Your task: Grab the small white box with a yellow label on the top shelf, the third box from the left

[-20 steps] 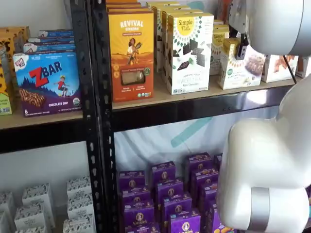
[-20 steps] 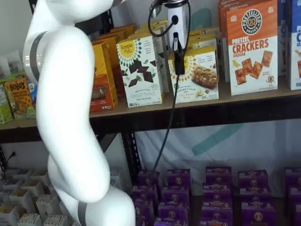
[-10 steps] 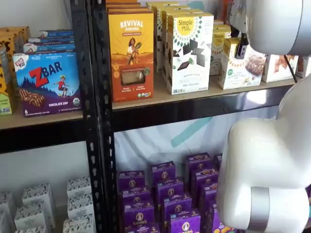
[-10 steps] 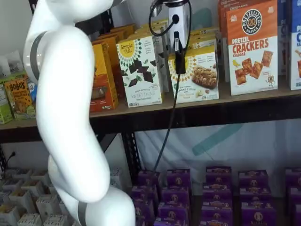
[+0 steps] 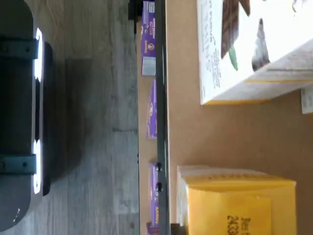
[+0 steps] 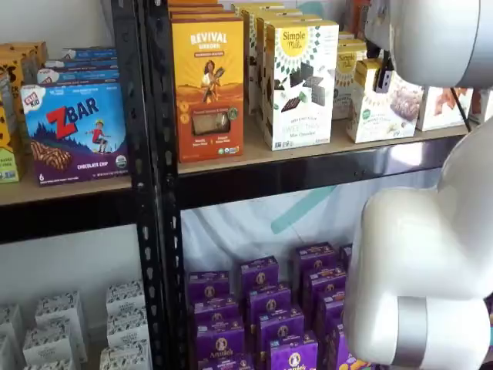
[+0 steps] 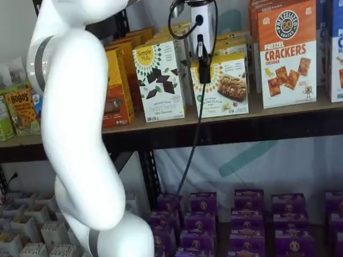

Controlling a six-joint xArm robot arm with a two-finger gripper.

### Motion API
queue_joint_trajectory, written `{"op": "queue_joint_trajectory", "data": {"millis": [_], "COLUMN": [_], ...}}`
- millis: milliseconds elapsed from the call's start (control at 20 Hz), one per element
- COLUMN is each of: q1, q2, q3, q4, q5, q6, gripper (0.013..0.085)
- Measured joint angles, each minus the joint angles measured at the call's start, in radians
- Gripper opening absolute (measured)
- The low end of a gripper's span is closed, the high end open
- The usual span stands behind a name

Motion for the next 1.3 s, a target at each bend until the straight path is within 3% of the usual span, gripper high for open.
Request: {"op": "queue_joint_trajectory", "data": {"millis": [650,1300], "q1": [0.008,0.086], "q2": [-0.128,-0.289], "q3": [0.082,0.211], "q4": [0.002,-0.010], "q5": [0.073,0.148], "q6": [0.016,0.095], "gripper": [0.0370,0.0370]}}
